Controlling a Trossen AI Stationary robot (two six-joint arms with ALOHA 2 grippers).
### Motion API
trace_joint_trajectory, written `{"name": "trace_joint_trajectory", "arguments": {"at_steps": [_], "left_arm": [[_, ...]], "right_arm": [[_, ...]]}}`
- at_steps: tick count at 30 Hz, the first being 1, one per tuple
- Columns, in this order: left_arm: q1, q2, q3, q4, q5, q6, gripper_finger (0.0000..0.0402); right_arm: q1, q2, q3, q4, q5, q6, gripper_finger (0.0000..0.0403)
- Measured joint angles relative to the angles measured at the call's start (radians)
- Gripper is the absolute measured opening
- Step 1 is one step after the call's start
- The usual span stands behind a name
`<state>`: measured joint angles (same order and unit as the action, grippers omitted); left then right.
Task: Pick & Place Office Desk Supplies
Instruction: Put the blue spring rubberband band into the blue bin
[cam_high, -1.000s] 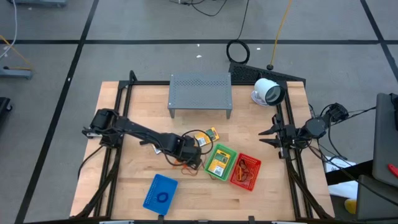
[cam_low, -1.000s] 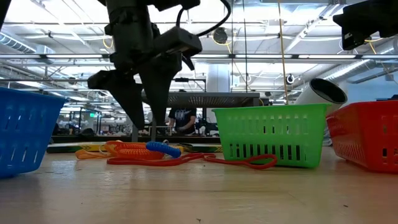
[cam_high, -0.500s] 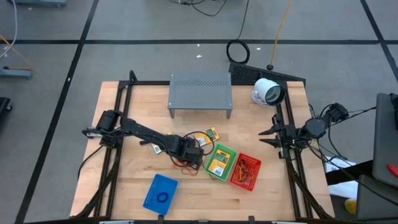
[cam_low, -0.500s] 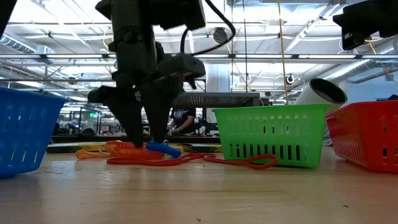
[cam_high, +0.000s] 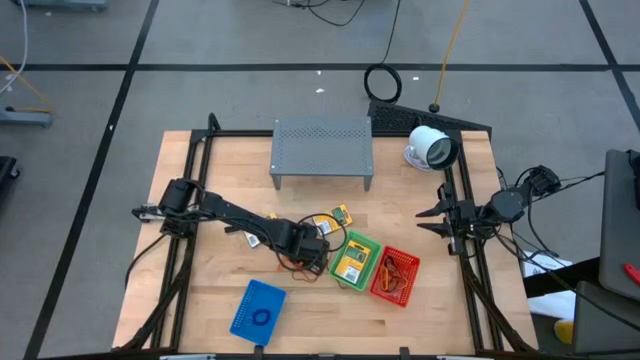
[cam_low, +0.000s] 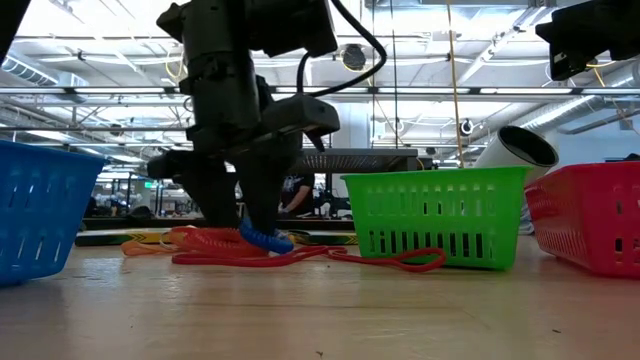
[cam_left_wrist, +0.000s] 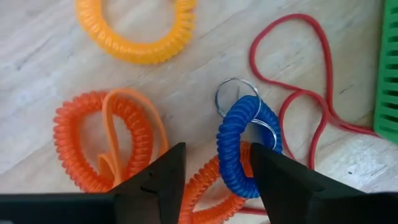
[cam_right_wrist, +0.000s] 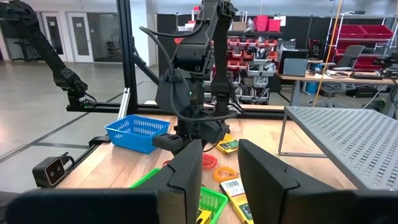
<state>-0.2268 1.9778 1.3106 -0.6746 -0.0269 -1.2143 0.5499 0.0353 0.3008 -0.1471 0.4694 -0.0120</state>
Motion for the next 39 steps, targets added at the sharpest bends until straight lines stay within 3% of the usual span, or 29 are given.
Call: {"name": "trace_joint_trajectory", "arguments": {"at_steps": [11, 16, 39], "left_arm": [[0.008, 0.002, 0.000, 0.079, -0.042, 0.057, 0.0064], [0.010, 0.002, 0.000, 0.086, -0.062, 0.067, 0.0033], [0.002, -0.054, 0.005, 0.091, -0.088, 0.157, 0.0026]], "right_arm": [[0.000, 0.000, 0.000, 0.000, 0.000, 0.000, 0.0094], [0.000, 0.000, 0.000, 0.000, 0.000, 0.000, 0.0096], [0.000, 0.000, 0.000, 0.000, 0.000, 0.000, 0.0095]]}}
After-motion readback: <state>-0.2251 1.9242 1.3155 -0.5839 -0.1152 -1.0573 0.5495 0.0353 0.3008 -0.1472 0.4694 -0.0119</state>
